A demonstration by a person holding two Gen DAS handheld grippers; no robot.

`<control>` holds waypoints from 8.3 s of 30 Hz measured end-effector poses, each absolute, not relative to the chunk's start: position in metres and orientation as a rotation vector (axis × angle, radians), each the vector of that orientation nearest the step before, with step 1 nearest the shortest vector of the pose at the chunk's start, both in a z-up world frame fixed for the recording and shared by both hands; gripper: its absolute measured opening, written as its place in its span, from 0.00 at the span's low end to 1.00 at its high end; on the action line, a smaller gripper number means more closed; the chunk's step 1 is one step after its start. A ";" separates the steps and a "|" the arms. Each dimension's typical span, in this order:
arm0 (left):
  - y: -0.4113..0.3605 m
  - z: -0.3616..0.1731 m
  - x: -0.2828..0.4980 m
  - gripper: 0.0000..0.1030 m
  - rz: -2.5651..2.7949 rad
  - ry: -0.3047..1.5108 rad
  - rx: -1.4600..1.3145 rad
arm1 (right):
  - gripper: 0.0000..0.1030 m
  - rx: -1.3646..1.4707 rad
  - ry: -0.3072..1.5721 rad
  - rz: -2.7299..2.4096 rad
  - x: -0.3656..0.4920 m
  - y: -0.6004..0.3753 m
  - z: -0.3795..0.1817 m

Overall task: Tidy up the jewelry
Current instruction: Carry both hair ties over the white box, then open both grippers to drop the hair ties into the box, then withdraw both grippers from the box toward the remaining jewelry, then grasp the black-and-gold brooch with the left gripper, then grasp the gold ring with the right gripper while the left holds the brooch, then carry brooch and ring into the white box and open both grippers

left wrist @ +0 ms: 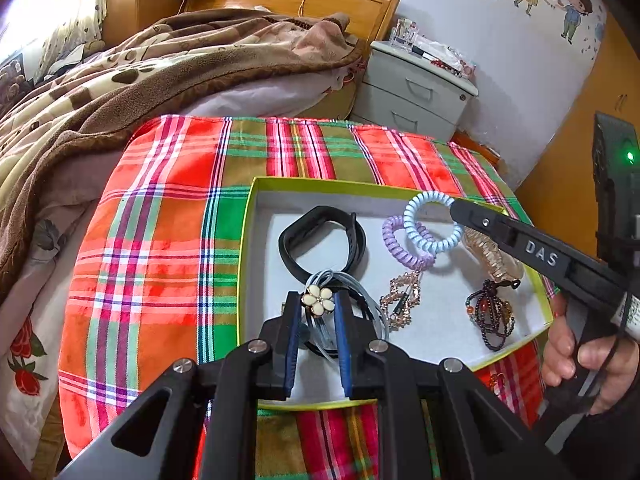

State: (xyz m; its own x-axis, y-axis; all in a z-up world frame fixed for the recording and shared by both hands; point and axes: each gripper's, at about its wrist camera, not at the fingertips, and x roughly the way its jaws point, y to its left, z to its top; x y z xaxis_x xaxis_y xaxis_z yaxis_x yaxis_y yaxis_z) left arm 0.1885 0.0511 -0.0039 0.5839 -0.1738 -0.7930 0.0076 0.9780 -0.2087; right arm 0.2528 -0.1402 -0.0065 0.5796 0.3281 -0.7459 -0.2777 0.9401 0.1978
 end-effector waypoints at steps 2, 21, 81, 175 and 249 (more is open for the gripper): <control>0.051 -0.007 0.190 0.17 -0.107 0.949 -0.191 | 0.09 0.037 0.884 0.338 0.255 -0.138 -0.008; 0.052 -0.011 0.191 0.17 -0.075 0.949 -0.157 | 0.09 -0.148 0.869 0.243 0.263 -0.123 -0.015; 0.010 0.019 0.110 0.47 -0.213 0.851 -0.108 | 0.36 0.024 0.729 0.254 0.136 -0.192 0.016; -0.003 -0.010 0.099 0.19 -0.250 0.897 -0.027 | 0.40 -0.117 0.907 0.330 0.119 -0.167 -0.038; -0.015 -0.015 0.184 0.19 -0.273 0.954 -0.011 | 0.22 -0.149 0.931 0.408 0.232 -0.145 -0.031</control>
